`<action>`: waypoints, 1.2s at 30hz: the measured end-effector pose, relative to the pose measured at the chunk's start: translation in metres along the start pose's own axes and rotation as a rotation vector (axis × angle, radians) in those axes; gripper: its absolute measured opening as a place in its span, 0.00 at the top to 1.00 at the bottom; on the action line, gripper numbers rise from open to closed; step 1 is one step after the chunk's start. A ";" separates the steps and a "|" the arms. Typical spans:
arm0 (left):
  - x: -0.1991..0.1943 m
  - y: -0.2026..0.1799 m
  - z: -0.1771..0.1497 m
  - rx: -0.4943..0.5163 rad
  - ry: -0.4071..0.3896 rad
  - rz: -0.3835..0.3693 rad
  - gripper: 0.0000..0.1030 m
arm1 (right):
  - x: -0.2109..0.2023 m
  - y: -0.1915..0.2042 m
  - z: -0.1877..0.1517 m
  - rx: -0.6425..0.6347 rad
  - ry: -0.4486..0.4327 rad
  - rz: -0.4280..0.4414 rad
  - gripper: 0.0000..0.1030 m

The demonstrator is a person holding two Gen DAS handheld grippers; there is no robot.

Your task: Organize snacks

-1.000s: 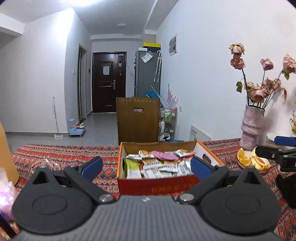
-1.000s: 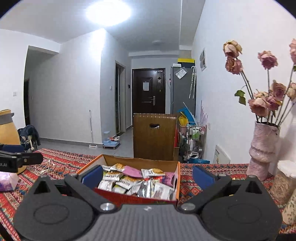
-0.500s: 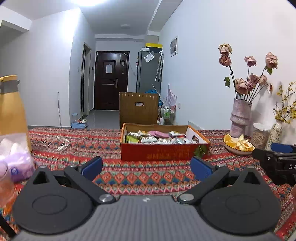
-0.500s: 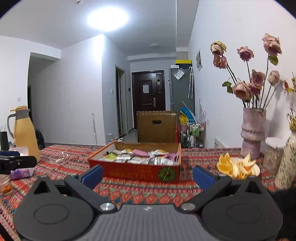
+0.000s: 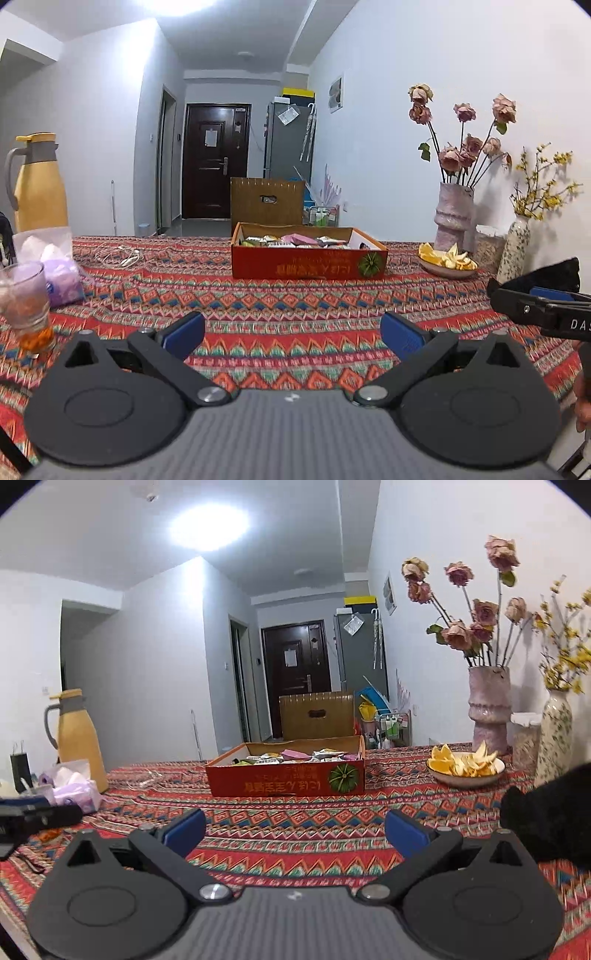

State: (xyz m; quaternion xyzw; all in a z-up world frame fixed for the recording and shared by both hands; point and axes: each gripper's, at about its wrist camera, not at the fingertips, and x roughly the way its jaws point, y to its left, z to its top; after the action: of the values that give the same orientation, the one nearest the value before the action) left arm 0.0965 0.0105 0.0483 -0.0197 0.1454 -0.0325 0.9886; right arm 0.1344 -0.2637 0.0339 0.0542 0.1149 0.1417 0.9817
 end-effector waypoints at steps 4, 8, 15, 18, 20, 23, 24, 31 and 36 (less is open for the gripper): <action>-0.025 -0.004 -0.018 -0.004 -0.008 0.018 0.00 | -0.017 0.007 -0.018 -0.004 0.018 -0.015 0.00; -0.049 -0.007 -0.034 -0.046 0.009 0.042 0.00 | -0.036 0.016 -0.036 0.003 0.025 -0.024 0.00; -0.072 -0.024 -0.064 0.001 0.053 0.069 0.00 | -0.069 0.035 -0.058 -0.054 0.092 -0.044 0.00; -0.078 -0.026 -0.069 0.017 0.067 0.073 0.00 | -0.079 0.041 -0.064 -0.065 0.127 -0.042 0.00; -0.083 -0.026 -0.070 0.021 0.064 0.066 0.00 | -0.084 0.044 -0.067 -0.057 0.158 -0.022 0.00; -0.093 -0.025 -0.069 0.023 0.051 0.089 0.00 | -0.090 0.050 -0.074 -0.053 0.193 0.021 0.00; -0.097 -0.025 -0.069 0.022 0.050 0.091 0.00 | -0.092 0.052 -0.075 -0.052 0.201 0.030 0.00; -0.116 -0.026 -0.068 0.029 0.019 0.080 0.00 | -0.106 0.055 -0.073 -0.040 0.212 0.065 0.00; -0.117 -0.026 -0.067 0.027 0.008 0.077 0.00 | -0.107 0.056 -0.071 -0.047 0.202 0.059 0.00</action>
State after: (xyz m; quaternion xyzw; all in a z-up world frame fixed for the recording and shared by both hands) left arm -0.0362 -0.0095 0.0186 -0.0006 0.1498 0.0034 0.9887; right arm 0.0028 -0.2365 -0.0045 0.0199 0.2085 0.1780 0.9615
